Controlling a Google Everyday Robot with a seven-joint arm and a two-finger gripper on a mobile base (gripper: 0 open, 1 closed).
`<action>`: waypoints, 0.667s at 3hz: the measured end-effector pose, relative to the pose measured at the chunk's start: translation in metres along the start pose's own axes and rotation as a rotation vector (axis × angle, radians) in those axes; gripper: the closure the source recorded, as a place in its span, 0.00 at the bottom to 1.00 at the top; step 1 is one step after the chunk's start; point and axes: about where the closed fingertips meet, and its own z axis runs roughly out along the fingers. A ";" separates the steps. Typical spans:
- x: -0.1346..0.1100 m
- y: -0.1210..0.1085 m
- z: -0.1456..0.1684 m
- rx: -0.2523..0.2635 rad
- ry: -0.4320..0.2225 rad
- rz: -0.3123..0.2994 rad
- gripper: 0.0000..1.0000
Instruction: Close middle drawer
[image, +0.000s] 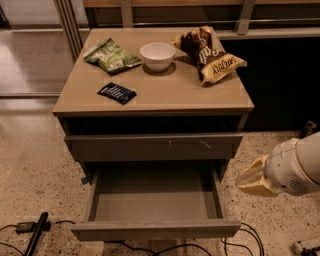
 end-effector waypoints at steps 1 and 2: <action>0.000 0.000 0.000 0.000 0.000 0.000 1.00; -0.003 0.004 0.020 -0.016 -0.028 0.037 1.00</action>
Offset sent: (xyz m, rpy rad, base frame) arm 0.0085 0.0417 -0.0550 0.1399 0.0670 -0.0841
